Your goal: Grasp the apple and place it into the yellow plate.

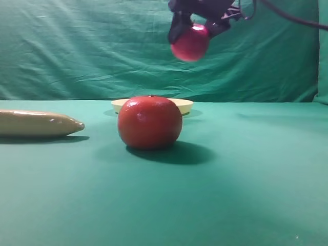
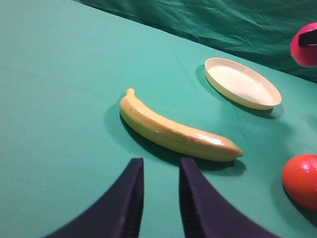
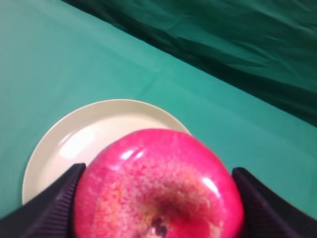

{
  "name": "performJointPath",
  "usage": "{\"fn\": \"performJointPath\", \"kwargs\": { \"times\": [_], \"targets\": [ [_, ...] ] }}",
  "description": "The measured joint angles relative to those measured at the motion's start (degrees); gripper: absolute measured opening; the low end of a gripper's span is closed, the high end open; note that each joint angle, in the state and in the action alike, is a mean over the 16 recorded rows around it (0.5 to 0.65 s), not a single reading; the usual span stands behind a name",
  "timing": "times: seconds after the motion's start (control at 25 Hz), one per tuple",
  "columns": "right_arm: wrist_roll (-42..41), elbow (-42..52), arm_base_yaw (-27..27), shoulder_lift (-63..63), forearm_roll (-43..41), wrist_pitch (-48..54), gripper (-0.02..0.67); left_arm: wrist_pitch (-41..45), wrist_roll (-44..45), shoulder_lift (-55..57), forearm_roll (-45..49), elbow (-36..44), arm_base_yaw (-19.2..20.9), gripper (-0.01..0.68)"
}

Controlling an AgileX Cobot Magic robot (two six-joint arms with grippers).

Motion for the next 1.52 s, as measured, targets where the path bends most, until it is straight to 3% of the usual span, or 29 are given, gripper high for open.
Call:
{"fn": "performJointPath", "kwargs": {
  "times": [0.28, 0.72, 0.88, 1.0, 1.28, 1.52],
  "targets": [
    [-0.6, -0.8, 1.1, 3.2, 0.1, -1.0, 0.509, 0.0, 0.0, 0.0, 0.0, 0.0, 0.0, 0.157],
    [-0.8, -0.9, 0.6, 2.3, -0.6, 0.0, 0.600, 0.0, 0.0, 0.0, 0.0, 0.0, 0.0, 0.157],
    [-0.8, -0.9, -0.1, -1.3, -1.9, 1.6, 0.588, 0.0, 0.0, 0.0, 0.0, 0.0, 0.0, 0.157],
    [-0.9, -0.9, -0.7, -5.3, -3.1, 4.0, 0.514, 0.0, 0.0, 0.0, 0.0, 0.0, 0.0, 0.157],
    [0.1, -0.9, -1.9, -17.9, -6.2, 12.8, 0.241, 0.0, 0.0, 0.0, 0.0, 0.0, 0.0, 0.157],
    [7.1, -0.4, -2.2, -29.7, -10.5, 22.1, 0.049, 0.0, 0.0, 0.0, 0.0, 0.0, 0.0, 0.157]
  ]
}}
